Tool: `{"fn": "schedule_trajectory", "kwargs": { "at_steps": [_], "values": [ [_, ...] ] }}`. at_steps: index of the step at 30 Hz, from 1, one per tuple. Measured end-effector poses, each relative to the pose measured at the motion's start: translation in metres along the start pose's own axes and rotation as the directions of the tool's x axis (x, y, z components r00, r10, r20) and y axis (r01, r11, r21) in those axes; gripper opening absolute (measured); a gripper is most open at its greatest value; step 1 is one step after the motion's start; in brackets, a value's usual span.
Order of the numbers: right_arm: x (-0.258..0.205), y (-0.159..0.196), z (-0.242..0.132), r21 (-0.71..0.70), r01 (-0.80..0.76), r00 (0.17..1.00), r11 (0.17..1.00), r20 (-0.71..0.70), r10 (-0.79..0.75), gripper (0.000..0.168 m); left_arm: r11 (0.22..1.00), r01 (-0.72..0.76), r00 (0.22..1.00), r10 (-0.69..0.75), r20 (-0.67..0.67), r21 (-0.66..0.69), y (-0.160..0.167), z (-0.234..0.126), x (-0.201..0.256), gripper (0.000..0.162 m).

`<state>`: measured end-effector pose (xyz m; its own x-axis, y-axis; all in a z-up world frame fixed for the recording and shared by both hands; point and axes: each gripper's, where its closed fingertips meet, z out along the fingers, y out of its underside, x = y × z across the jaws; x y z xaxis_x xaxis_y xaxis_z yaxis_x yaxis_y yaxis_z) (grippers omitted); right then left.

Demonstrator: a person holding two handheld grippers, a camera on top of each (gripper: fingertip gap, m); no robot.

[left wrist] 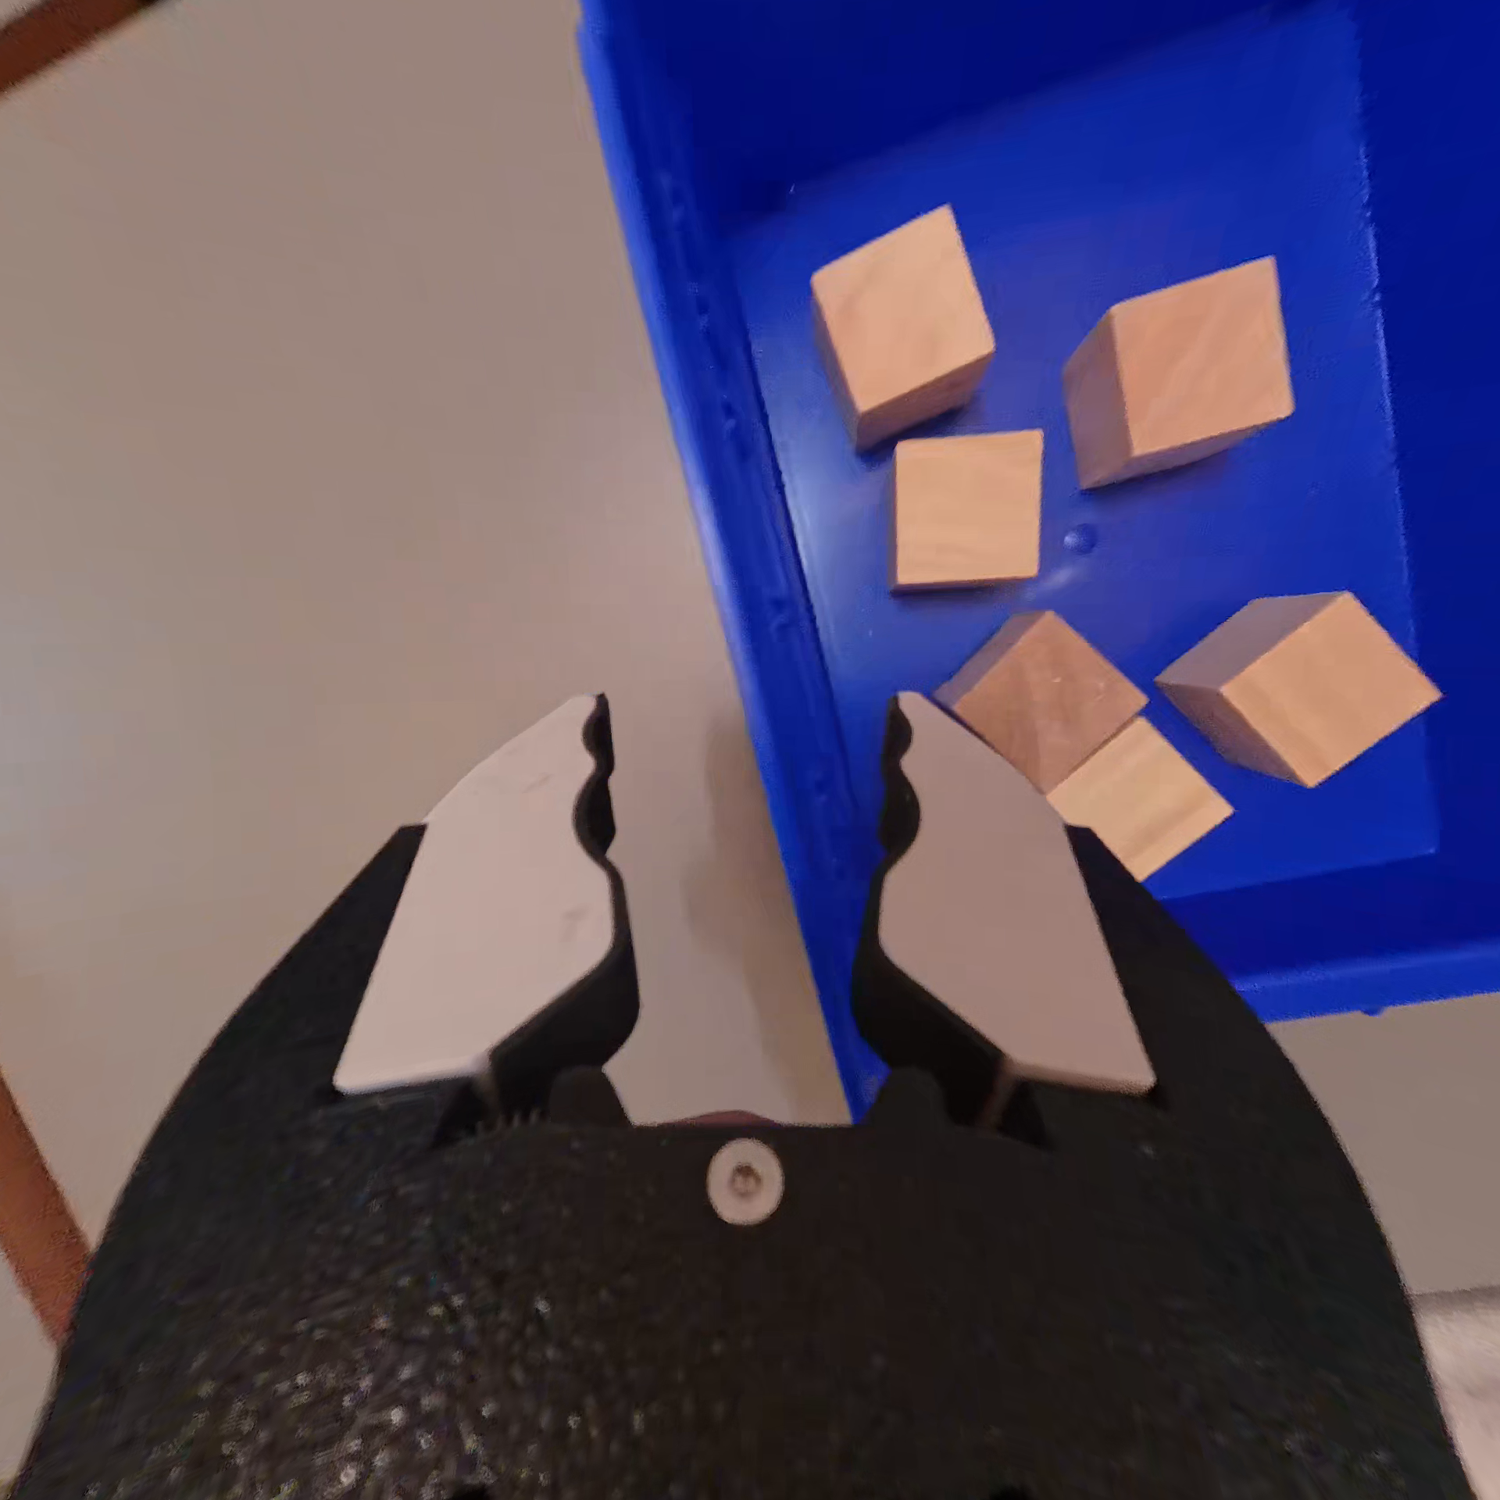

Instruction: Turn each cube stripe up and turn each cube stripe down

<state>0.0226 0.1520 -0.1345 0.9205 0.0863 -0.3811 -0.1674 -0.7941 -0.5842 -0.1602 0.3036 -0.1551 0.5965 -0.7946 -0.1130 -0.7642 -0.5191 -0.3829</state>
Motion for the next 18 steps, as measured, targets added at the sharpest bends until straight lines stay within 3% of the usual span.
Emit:
{"fn": "schedule_trajectory", "kwargs": {
  "at_steps": [4, 6, 7, 8, 10, 18],
  "values": [
    [-0.009, -0.001, 0.037, -0.062, -0.003, 0.999, 0.998, -0.033, 0.001, 0.070, 1.000, 0.020, 0.991, -0.022, -0.129, -0.024, 0.019, 0.015, 0.005, 0.038],
    [-0.013, 0.000, 0.049, -0.098, 0.011, 1.000, 0.995, -0.019, -0.013, 0.055, 1.000, 0.021, 0.975, -0.022, -0.219, -0.005, 0.022, 0.019, 0.015, 0.023],
    [-0.021, -0.003, 0.051, -0.100, -0.013, 0.999, 0.995, 0.028, 0.016, 0.038, 1.000, 0.015, 0.975, -0.010, -0.221, 0.019, 0.021, 0.020, 0.014, 0.016],
    [-0.020, -0.004, 0.053, -0.108, -0.027, 0.999, 0.994, 0.014, 0.029, 0.032, 0.999, 0.015, 0.978, -0.007, -0.206, 0.037, 0.021, 0.020, 0.010, 0.009],
    [-0.021, -0.010, 0.058, -0.092, -0.016, 1.000, 0.996, 0.003, 0.016, 0.023, 0.999, 0.024, 0.983, -0.016, -0.185, 0.046, 0.022, 0.021, -0.001, 0.008],
    [-0.068, -0.049, 0.113, -0.002, -0.060, 0.996, 0.998, 0.070, 0.060, 0.024, 0.990, 0.131, 0.979, -0.122, -0.161, 0.043, 0.029, 0.029, -0.083, 0.006]
  ]
}}
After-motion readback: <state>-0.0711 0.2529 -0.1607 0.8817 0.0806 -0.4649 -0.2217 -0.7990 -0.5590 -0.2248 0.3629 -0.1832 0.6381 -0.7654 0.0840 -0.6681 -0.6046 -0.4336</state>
